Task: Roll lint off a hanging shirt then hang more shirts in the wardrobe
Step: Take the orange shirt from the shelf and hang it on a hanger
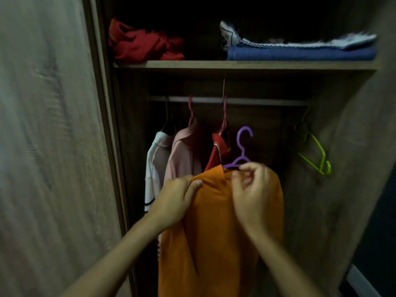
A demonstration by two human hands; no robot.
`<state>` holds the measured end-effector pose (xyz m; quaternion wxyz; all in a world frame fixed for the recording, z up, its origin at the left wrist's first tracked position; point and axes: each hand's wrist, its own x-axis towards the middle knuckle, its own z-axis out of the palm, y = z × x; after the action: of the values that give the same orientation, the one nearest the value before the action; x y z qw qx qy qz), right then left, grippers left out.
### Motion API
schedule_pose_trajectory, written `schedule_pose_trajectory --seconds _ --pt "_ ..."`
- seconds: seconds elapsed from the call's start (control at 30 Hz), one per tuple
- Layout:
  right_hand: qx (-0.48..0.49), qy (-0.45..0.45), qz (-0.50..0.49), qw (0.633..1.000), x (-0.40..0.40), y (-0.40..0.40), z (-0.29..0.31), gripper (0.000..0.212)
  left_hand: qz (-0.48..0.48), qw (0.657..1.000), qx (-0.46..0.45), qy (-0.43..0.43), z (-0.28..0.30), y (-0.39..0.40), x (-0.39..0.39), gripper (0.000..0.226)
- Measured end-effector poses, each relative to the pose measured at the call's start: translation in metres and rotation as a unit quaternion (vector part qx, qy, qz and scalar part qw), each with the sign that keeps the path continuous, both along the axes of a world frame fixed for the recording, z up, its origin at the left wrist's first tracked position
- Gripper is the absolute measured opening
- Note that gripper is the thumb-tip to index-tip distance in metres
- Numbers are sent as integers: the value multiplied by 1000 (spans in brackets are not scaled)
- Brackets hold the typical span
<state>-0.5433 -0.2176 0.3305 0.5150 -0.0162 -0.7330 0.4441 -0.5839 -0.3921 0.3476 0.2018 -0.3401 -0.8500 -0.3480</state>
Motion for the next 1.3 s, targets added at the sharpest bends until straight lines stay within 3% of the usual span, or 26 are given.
schedule_pose_trajectory --seconds 0.1,0.2,0.27,0.4,0.47,0.53,0.63,0.77,0.87,1.03,1.3 --pt "-5 -137 86 987 19 -18 -14 13 11 999 31 26 -10 19 -7 41" --pt "-32 -275 124 953 12 -9 -3 53 11 998 45 43 -18 34 -10 40" --pt "-77 -310 123 940 -2 2 3 55 -4 998 33 50 -25 46 -6 32" --pt "-131 -321 115 931 -25 23 -3 31 -122 992 14 -4 -30 58 2 11" --pt "-158 -320 118 927 -27 36 -4 23 -203 974 -2 -99 -27 57 1 24" --pt "-181 -332 126 917 -26 49 -2 20 -221 961 38 -163 -21 56 -6 36" --pt "-188 -363 134 903 -37 64 2 26 -99 985 126 -64 -8 62 -39 42" --pt "-122 -380 93 912 -60 72 25 25 17 999 36 -32 4 82 -94 64" --pt "-87 -358 70 927 -77 77 55 33 14 999 -25 -37 -4 97 -120 77" --pt "-46 -341 63 937 -108 84 109 33 -7 999 5 -33 -22 105 -133 93" --pt "40 -403 23 914 -155 96 134 30 -58 997 42 -18 -22 105 -136 85"
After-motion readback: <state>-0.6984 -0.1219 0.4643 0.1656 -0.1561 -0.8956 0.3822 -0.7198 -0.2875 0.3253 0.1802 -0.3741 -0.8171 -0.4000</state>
